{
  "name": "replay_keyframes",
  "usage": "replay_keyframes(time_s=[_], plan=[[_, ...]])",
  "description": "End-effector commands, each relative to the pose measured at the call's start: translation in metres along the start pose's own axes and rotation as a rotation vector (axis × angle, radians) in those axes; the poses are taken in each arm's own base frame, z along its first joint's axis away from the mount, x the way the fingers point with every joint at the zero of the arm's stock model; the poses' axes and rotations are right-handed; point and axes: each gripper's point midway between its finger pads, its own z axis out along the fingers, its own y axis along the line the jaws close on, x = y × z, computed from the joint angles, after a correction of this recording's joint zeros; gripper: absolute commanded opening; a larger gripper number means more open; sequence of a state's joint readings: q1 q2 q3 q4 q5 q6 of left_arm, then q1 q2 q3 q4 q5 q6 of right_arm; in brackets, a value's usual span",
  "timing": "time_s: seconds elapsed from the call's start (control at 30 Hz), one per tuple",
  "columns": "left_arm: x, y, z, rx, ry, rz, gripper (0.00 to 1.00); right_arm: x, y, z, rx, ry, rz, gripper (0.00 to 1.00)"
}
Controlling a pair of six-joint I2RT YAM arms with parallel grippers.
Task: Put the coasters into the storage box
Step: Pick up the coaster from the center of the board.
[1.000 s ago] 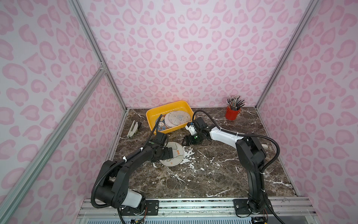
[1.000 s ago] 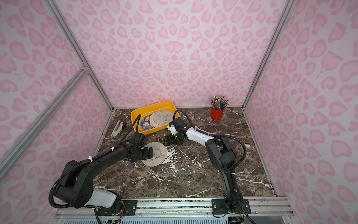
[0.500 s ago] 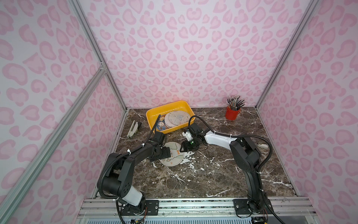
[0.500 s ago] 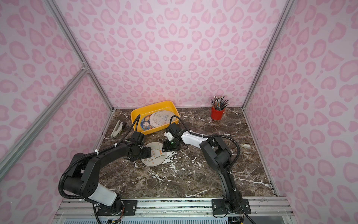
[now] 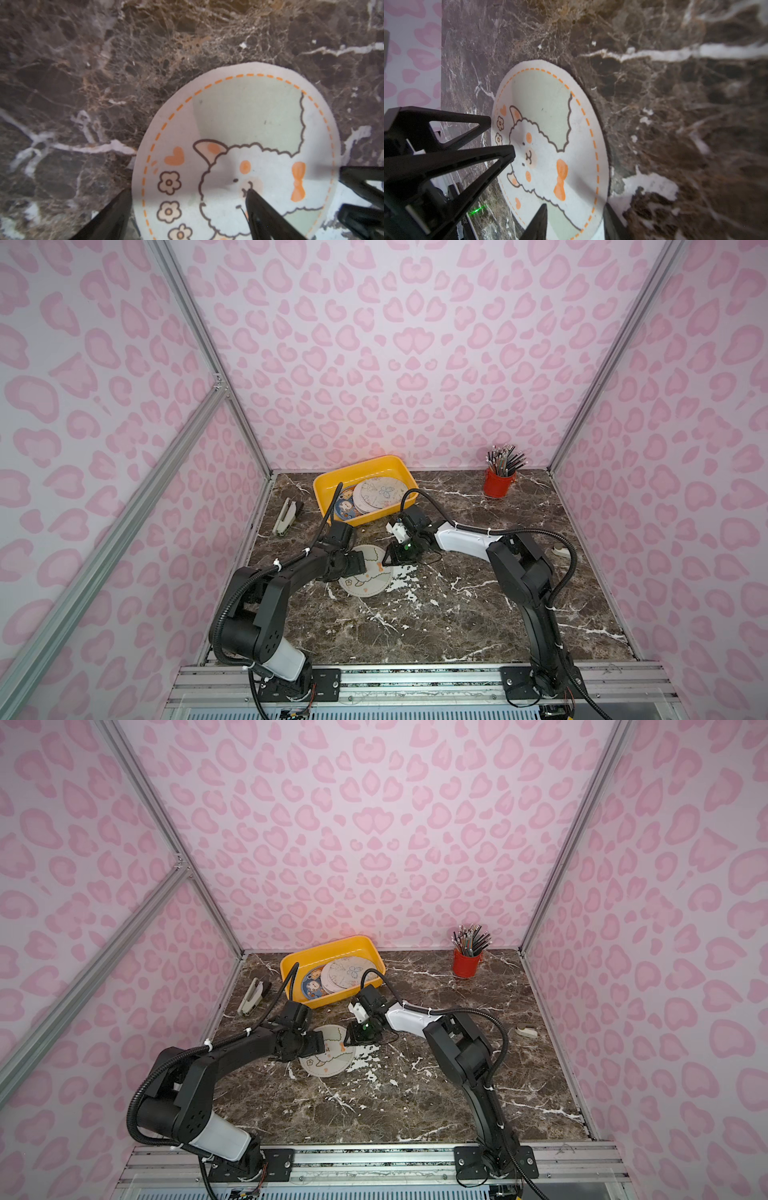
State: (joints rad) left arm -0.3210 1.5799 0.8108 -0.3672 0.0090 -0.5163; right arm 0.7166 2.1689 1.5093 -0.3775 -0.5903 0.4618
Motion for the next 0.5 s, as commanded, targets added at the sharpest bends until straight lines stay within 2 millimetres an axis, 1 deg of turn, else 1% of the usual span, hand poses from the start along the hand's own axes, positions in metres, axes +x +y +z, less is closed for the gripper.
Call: replay_keyframes(time_s=[0.0, 0.17, 0.47], plan=[[0.0204, -0.0062, 0.0062, 0.054, 0.089, -0.022, 0.87, 0.0141, -0.0133, 0.0092, 0.04, 0.047, 0.043, 0.45], [0.0207, -0.0075, 0.0065, 0.065, 0.084, -0.029, 0.84, 0.0138, -0.0132, 0.0099, 0.035, 0.047, 0.046, 0.44], [0.0224, -0.0074, 0.0054, 0.073, 0.075, -0.038, 0.72, 0.0152, -0.0137, 0.0097, 0.035, 0.049, 0.049, 0.43]])
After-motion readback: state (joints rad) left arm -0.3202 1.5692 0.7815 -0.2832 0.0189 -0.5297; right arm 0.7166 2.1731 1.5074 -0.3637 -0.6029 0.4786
